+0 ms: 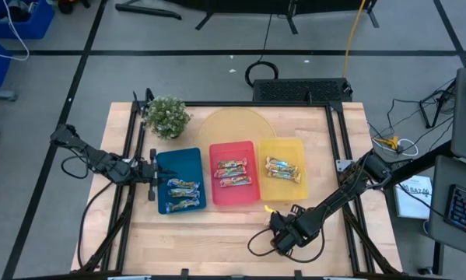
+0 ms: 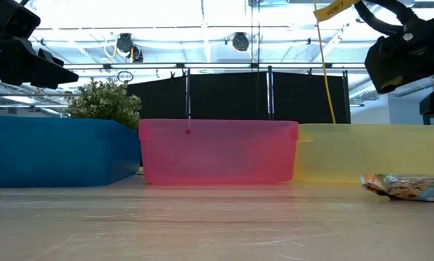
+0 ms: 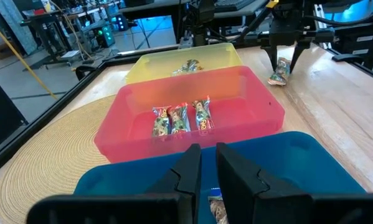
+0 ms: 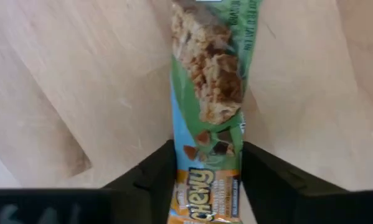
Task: Pick and place Granola Bars by type
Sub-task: Put the yellow granola bar into the yellow bin
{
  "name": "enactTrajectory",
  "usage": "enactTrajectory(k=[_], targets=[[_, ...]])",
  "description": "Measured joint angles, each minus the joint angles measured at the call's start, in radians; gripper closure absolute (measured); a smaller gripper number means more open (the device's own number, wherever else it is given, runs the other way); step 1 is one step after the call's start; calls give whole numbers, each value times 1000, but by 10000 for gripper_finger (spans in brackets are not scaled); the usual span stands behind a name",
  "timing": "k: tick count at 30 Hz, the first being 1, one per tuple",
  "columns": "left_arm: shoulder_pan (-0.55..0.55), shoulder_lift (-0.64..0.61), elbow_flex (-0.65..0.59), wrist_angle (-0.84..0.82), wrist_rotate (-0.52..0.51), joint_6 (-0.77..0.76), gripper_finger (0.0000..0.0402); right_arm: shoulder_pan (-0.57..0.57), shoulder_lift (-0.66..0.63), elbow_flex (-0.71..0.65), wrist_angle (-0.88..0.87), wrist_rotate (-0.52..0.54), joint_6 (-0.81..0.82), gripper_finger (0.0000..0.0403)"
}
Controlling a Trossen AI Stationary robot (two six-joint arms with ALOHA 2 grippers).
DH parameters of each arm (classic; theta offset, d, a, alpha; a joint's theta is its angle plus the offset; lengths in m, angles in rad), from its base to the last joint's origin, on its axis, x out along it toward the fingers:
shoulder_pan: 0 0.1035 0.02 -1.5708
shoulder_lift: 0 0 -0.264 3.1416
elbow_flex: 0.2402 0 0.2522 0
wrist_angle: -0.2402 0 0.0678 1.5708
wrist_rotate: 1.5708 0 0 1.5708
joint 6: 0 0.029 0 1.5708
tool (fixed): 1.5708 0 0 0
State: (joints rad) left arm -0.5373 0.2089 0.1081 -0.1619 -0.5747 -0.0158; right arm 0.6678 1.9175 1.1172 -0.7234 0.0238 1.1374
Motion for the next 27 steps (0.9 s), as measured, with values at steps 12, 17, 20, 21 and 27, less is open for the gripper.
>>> enactTrajectory(k=[12, 17, 20, 21, 27], targets=[[0, 0, 0, 2, 0, 0, 344, -6, -156, -10, 45, 54, -133, 281], [0, 0, 0, 10, -1, 1, 344, -30, -297, 18, 89, 94, -243, 290], [0, 0, 0, 12, -1, 1, 344, -56, -373, 17, 145, 159, -367, 294], [0, 0, 0, 12, -1, 1, 344, -70, -402, 19, 161, 180, -404, 295], [0, 0, 0, 26, -2, 1, 344, -226, -553, 21, 11, 326, -588, 297]])
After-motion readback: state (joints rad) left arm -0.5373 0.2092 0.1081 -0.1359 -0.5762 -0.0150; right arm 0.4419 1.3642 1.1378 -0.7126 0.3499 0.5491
